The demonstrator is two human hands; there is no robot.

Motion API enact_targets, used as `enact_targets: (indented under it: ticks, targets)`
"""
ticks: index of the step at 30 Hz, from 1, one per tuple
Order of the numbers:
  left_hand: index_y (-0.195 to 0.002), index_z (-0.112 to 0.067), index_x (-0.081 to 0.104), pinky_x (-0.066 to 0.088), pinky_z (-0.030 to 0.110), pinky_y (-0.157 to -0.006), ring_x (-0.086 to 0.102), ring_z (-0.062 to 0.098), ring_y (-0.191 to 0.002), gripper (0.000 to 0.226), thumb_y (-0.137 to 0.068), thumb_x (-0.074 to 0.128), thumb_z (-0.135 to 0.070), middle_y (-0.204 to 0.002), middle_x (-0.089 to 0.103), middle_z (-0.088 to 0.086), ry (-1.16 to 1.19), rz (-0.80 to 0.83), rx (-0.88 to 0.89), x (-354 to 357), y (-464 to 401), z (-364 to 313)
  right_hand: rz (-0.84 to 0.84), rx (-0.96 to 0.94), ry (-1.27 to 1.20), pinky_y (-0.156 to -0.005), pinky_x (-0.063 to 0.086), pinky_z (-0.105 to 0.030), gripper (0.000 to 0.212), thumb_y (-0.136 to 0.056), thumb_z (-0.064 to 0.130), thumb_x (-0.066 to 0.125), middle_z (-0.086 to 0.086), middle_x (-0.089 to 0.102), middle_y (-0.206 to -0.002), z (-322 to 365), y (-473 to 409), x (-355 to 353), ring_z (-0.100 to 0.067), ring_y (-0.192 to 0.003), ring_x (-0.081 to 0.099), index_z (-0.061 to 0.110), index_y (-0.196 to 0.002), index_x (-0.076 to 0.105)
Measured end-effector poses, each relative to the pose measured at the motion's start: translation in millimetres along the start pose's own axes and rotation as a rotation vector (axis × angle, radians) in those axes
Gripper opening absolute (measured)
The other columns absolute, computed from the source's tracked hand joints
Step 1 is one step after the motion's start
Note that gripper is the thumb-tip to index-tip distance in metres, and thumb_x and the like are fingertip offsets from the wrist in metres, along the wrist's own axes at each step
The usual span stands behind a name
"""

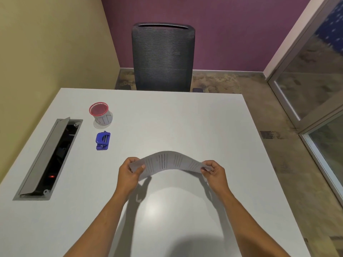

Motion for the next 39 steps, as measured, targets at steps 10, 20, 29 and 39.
enact_targets:
  ticks: [10,20,29,39]
  targets:
    - [-0.084,-0.024,0.059,0.043,0.027,-0.066,0.056,0.012,-0.078,0.016,-0.087,0.067,-0.01,-0.086,0.063,-0.006,-0.015,-0.004,0.1,6,-4,-28,-0.049,-0.052,-0.011,-0.071,0.051,-0.014,0.024,-0.088,-0.004,0.064,0.0,0.069,-0.093,18,-8,-4,-0.019,-0.086,0.065,0.019,-0.095,0.063]
    - [-0.097,-0.019,0.062,0.049,0.037,-0.071,0.062,0.019,-0.084,0.018,-0.083,0.07,-0.014,-0.093,0.069,0.005,0.435,0.178,-0.015,18,6,-55,0.004,0.238,-0.589,-0.108,0.037,-0.045,0.061,-0.09,0.001,0.06,-0.011,0.046,-0.148,-25,3,-10,-0.024,-0.128,0.051,0.025,-0.141,0.039]
    - [-0.107,-0.025,0.067,0.055,0.043,-0.082,0.069,0.019,-0.094,0.033,-0.075,0.074,-0.023,-0.106,0.073,0.006,0.547,0.262,-0.215,42,26,-18,0.051,0.221,-0.642,-0.087,0.058,-0.038,0.042,-0.089,0.007,0.065,-0.026,0.062,-0.125,14,-2,5,-0.03,-0.113,0.065,-0.009,-0.125,0.049]
    - [-0.098,-0.014,0.067,0.056,0.034,-0.077,0.069,0.023,-0.087,0.023,-0.079,0.076,-0.005,-0.099,0.072,0.01,0.165,0.214,-0.077,17,16,-16,0.002,-0.074,-0.189,-0.065,0.054,-0.017,0.02,-0.089,0.005,0.067,0.01,0.077,-0.088,56,-6,-6,-0.004,-0.078,0.071,0.015,-0.107,0.067]
Point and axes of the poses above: each hand's wrist, its own y-axis away from the middle knuckle, its own x-axis out of the palm, z = x × y, the point moved 6 cm from there along -y, towards the middle knuckle
